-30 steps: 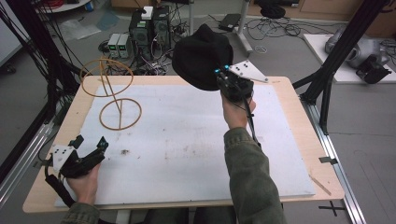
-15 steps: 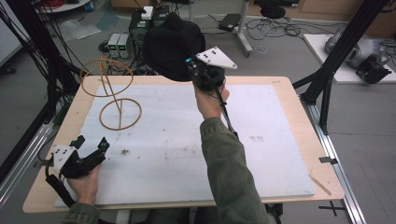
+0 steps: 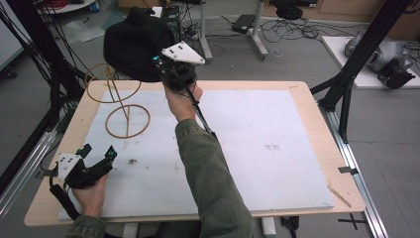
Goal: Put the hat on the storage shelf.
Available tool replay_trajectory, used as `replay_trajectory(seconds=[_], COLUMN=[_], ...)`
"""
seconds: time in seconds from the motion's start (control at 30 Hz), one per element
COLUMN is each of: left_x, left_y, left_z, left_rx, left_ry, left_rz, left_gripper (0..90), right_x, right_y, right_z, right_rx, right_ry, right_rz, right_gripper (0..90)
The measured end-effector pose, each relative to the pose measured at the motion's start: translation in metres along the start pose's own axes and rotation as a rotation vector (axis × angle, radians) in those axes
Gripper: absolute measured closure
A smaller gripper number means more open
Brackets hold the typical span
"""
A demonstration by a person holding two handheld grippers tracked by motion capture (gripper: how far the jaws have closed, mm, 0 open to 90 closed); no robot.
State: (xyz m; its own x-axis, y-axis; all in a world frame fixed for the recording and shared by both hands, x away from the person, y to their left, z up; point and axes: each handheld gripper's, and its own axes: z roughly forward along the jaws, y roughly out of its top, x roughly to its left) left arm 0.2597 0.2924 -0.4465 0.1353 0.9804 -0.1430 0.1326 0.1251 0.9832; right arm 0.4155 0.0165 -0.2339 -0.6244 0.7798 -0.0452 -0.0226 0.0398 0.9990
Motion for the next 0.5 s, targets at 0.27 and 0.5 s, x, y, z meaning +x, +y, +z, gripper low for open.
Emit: replay_trajectory(seconds=[0.27,0.5], left_x=[0.001,0.001], left_y=[0.001,0.001], left_z=[-0.001,0.0], left_rx=[-0.009,-0.018], left_ry=[-0.002,0.005], left_rz=[-0.006,-0.011], left_gripper=[16.8,16.8], right_x=[0.026,0.038], right_y=[0.002,-0.004], right_z=[0.02,0.034], right_rx=[0.0,0.033], right_ry=[0.042,0.051], right_rz=[-0.016,-0.03], right_gripper=[87.6,87.6])
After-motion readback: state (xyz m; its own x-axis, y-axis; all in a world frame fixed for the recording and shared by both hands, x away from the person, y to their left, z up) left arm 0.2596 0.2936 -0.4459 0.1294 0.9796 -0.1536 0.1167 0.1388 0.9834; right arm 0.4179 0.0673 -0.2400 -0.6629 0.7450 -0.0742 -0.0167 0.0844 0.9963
